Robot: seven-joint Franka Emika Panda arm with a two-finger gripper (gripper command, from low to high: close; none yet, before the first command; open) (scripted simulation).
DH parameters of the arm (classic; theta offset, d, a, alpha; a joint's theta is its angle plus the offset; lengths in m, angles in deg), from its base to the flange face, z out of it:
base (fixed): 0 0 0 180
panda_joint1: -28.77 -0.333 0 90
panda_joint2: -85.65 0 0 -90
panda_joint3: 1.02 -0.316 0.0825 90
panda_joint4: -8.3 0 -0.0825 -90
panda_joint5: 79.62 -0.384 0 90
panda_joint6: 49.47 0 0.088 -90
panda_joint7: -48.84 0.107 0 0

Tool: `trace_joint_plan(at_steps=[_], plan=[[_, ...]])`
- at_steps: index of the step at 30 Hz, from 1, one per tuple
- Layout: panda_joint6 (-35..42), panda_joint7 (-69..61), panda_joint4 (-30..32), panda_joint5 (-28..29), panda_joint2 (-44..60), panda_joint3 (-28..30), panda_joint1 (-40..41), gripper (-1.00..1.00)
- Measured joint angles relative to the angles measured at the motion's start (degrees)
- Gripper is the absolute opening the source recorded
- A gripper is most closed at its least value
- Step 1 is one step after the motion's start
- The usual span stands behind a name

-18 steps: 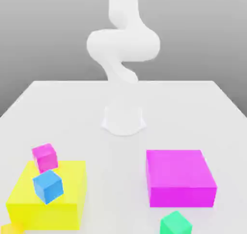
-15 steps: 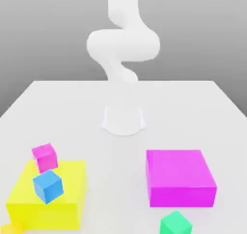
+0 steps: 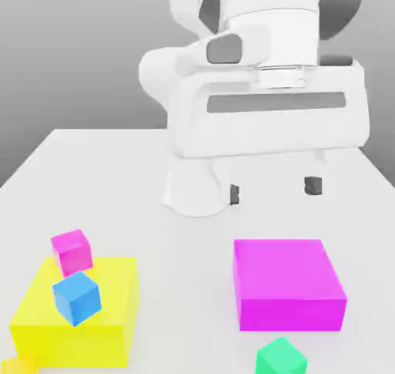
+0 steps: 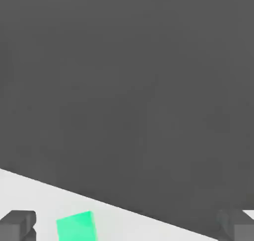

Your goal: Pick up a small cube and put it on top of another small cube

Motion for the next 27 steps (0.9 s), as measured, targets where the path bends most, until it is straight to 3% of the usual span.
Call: trace_joint_plan(at_steps=[9, 14, 15, 22, 27], plan=[[-6.2, -3.8, 0.8, 2.3, 18.7, -1.3, -2.3, 0.0], [-13.3, -3.4, -0.7, 3.7, 29.1, -0.6, -3.1, 0.0], [-14.3, -3.3, -0.9, 3.8, 30.4, -0.5, -3.3, -1.0], [-14.2, -3.3, -0.9, 3.9, 30.3, -0.5, -3.2, -1.0], [-7.2, -3.7, 1.1, 2.7, 21.3, -0.9, -2.2, -1.0]])
